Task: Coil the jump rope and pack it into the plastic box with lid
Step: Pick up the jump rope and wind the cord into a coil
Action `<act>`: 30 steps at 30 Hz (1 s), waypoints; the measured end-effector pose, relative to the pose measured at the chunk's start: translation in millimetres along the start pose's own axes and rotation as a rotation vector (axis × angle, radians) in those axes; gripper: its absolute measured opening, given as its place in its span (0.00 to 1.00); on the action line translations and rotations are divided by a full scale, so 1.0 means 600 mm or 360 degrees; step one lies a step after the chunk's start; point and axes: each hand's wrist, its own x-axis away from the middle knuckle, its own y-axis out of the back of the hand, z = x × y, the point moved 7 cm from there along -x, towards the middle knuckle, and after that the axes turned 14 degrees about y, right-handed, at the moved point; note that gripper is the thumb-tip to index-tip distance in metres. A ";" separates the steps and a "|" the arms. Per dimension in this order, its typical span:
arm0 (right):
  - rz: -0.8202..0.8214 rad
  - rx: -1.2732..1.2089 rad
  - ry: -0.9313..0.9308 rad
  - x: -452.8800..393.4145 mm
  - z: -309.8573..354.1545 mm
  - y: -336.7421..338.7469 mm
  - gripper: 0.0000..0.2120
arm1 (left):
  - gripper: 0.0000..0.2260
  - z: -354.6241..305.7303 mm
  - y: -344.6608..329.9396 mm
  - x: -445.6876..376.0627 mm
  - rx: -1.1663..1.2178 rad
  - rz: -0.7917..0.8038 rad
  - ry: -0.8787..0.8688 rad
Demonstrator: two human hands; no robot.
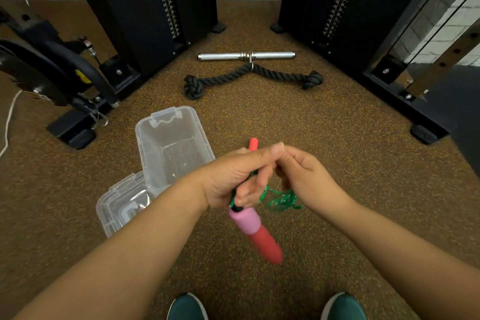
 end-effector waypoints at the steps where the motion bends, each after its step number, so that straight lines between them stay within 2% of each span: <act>1: -0.0028 -0.0080 -0.0050 0.004 -0.004 -0.007 0.21 | 0.23 -0.002 0.001 -0.001 0.0111 0.0009 -0.0034; 3: -0.0076 -0.0163 -0.0113 0.014 -0.012 -0.019 0.19 | 0.23 -0.010 0.009 -0.002 0.0342 -0.0035 -0.0101; 6: 0.0017 0.0079 -0.0089 0.032 -0.029 -0.035 0.18 | 0.23 -0.025 0.043 0.002 0.0672 -0.0318 -0.0221; 9: 0.0127 0.0315 0.0014 0.041 -0.027 -0.041 0.16 | 0.20 -0.039 0.066 0.007 0.0708 -0.0443 -0.0381; 11: 0.0203 0.0486 0.0128 0.041 -0.011 -0.041 0.14 | 0.22 -0.041 0.069 0.005 0.0554 -0.0484 -0.0365; 15: 0.0404 0.0718 0.0315 0.042 0.018 -0.048 0.14 | 0.29 -0.027 0.079 -0.002 -0.0138 -0.0858 -0.0183; 18: 0.0457 0.0562 0.0429 0.035 0.047 -0.050 0.16 | 0.33 -0.015 0.085 0.007 -0.0733 -0.1010 -0.0056; 21: 0.0186 0.0147 0.0223 0.012 0.050 -0.014 0.16 | 0.37 -0.007 0.073 0.015 -0.0877 -0.0891 0.0151; 24: -0.0049 0.0235 0.0085 -0.001 0.027 0.020 0.16 | 0.34 -0.013 0.048 0.013 -0.0832 -0.0702 0.0195; 27: -0.0103 0.0086 0.0041 -0.001 0.019 0.012 0.12 | 0.25 -0.009 0.029 0.003 -0.0502 -0.0392 0.0085; 29: -0.0070 -0.0082 -0.0013 0.005 0.022 -0.002 0.12 | 0.24 -0.004 0.023 -0.003 -0.0201 -0.0230 0.0044; 30: -0.0024 -0.0120 -0.0084 0.010 0.020 -0.009 0.14 | 0.25 -0.003 0.020 -0.006 -0.0077 -0.0164 0.0027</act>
